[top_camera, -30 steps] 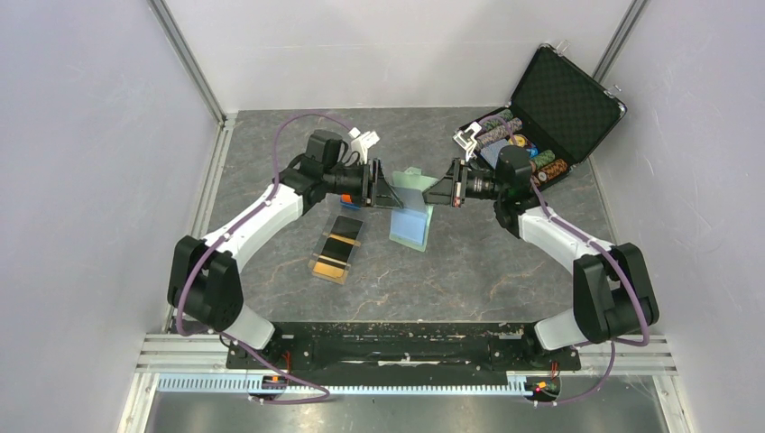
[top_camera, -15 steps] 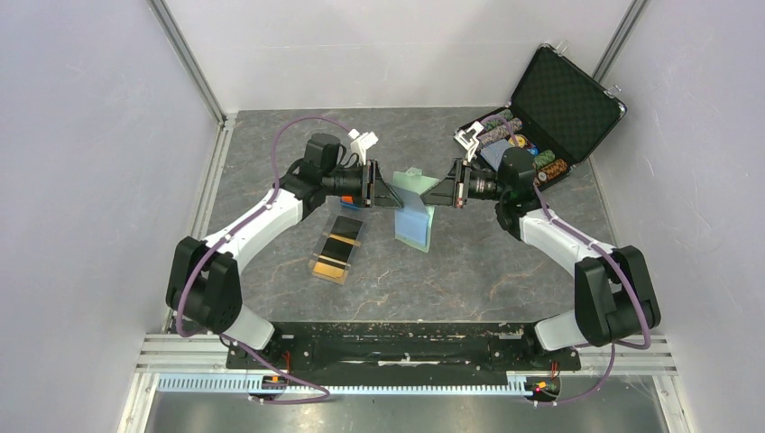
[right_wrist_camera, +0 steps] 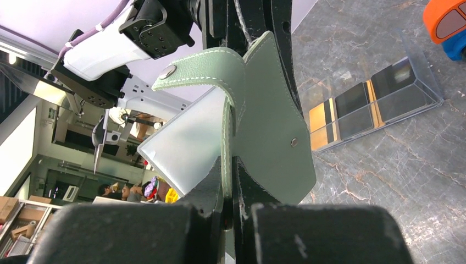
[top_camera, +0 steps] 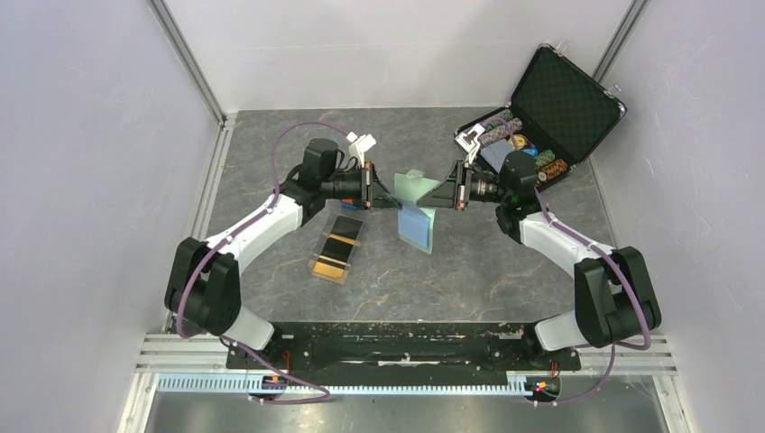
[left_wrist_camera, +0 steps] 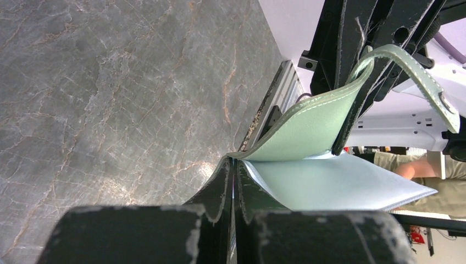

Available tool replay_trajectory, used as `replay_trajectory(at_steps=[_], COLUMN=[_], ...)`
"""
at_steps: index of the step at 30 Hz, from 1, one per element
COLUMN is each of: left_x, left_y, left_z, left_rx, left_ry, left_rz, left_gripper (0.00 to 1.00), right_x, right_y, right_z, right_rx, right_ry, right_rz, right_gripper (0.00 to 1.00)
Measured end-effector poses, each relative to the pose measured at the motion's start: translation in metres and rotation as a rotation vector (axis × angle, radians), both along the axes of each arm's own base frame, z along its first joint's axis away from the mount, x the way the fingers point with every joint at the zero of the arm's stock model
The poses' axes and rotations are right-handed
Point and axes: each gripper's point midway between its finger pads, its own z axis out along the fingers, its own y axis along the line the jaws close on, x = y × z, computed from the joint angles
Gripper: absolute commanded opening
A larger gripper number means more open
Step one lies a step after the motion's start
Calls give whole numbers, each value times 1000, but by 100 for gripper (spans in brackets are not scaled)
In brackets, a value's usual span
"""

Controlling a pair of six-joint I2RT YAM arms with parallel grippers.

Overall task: Put the credit cards into the card holder
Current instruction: Open the card holder.

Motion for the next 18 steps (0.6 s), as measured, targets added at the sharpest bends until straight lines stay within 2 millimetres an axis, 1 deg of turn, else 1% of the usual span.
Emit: replay_trajectory(at_steps=[5,10,14,18], left_x=[-2,-6,-9,-10], left_y=[0,-1,-3,-5], left_z=[2,12,20,26], left_rx=[-21,-61,-95,-125], left_ry=[-2,-21,-38,-47], left_rz=[6,-5,-20,-27], left_gripper=[33,52,58,58], right_x=[-1,-3,-4,-6], right_y=[0,0,-1,-1], right_z=[0,0,3,9], right_rx=[7,18,32,58], right_ry=[0,2,4,-2], right_rz=[1,-1,-1,2], right_gripper=[1,0,0,0])
